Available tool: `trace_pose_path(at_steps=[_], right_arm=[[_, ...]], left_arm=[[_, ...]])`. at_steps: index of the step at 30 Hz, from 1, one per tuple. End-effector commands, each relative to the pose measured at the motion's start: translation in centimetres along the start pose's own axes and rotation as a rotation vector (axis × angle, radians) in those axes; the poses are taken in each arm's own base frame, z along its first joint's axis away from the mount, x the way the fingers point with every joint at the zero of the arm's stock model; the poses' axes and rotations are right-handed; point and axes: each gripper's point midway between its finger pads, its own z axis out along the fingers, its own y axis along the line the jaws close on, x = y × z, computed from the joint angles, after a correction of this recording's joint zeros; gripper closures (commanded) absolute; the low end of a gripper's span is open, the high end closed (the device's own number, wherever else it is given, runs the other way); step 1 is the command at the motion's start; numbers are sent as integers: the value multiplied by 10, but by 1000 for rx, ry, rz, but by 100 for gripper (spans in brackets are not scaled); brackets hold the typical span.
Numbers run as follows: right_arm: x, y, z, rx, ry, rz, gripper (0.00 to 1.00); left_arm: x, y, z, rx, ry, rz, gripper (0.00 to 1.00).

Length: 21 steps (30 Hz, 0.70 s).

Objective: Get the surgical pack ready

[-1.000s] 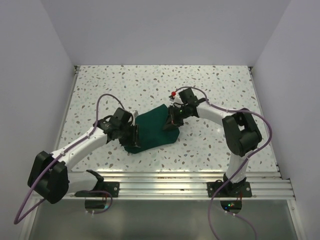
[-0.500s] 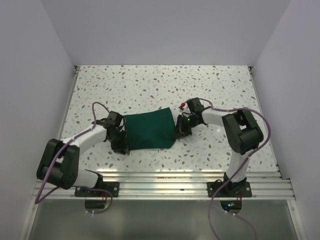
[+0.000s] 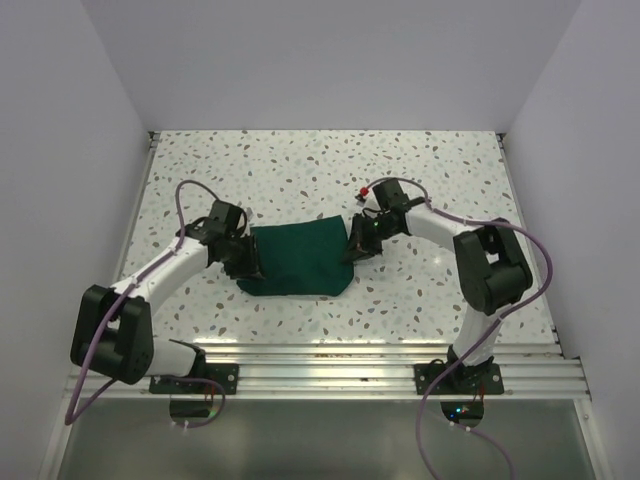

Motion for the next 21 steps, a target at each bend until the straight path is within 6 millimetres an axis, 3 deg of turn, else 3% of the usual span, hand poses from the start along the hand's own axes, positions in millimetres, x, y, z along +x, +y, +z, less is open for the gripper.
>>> trace_pose_path(at_steps=[1,2,8,13,15,18,21], right_arm=[[-6,35,-23,-4,-19,-153,89],[-9,44,-25,9,-28,-192,89],[33,66,-13,9,79,-264,89],[62,86,17,-85,186,-291,90],[58,98,28,-151,172,-302,90],[56,101,45,-193,188,-268,90],[58,82,63,-154,224,-235,92]], left_arm=[[-5,-5,3,40,-13,4,66],[-4,-5,2,40,-16,-2,66],[9,-10,-26,83,-78,-76,68],[22,-9,-15,116,-51,-94,68],[20,-11,-10,124,-48,-96,69],[16,-8,-3,113,-58,-88,69],[19,-5,8,110,-44,-111,69]])
